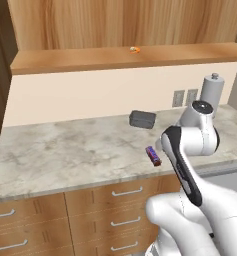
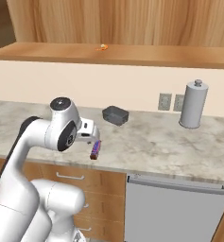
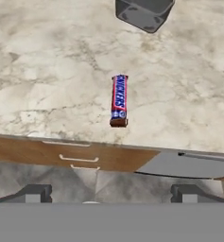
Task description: Pick the bar and bar from the counter and place them in the cabinets closest to them.
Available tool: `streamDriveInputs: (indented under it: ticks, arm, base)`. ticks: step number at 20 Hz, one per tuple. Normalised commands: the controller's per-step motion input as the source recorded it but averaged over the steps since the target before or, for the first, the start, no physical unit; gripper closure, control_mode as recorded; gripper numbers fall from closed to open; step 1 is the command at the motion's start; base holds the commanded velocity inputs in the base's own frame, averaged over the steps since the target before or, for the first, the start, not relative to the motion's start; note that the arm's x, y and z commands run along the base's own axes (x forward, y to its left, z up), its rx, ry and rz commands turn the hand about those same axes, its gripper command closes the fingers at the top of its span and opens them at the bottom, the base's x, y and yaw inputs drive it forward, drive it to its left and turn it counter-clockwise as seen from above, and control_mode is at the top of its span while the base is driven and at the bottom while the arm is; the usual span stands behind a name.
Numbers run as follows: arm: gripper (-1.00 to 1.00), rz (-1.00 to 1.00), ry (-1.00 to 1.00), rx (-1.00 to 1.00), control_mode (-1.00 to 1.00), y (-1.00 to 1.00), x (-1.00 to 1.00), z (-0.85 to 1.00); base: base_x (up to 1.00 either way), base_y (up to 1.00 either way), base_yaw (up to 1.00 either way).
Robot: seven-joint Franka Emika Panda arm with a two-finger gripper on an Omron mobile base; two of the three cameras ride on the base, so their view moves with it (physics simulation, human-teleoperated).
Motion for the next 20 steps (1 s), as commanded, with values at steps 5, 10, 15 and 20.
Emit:
streamDriveInputs:
  ticks: [5, 10, 15, 20]
  arm:
    - [-1.00, 0.00, 0.10, 0.00, -1.00, 0.09, 0.51, -0.46]
    - [-1.00, 0.00, 0.10, 0.00, -1.00, 0.05, 0.46, -0.44]
    - [-1.00, 0.00, 0.08, 0.00, -1.00, 0.01, 0.47, -0.37]
    - [-1.00, 0.00, 0.03, -0.01, -1.00, 0.00, 0.47, -0.25]
  base:
    - [0.00, 0.00, 0.00]
    - [0.00, 0.00, 0.00]
    - [0.00, 0.00, 0.00]
    - [0.00, 0.00, 0.00]
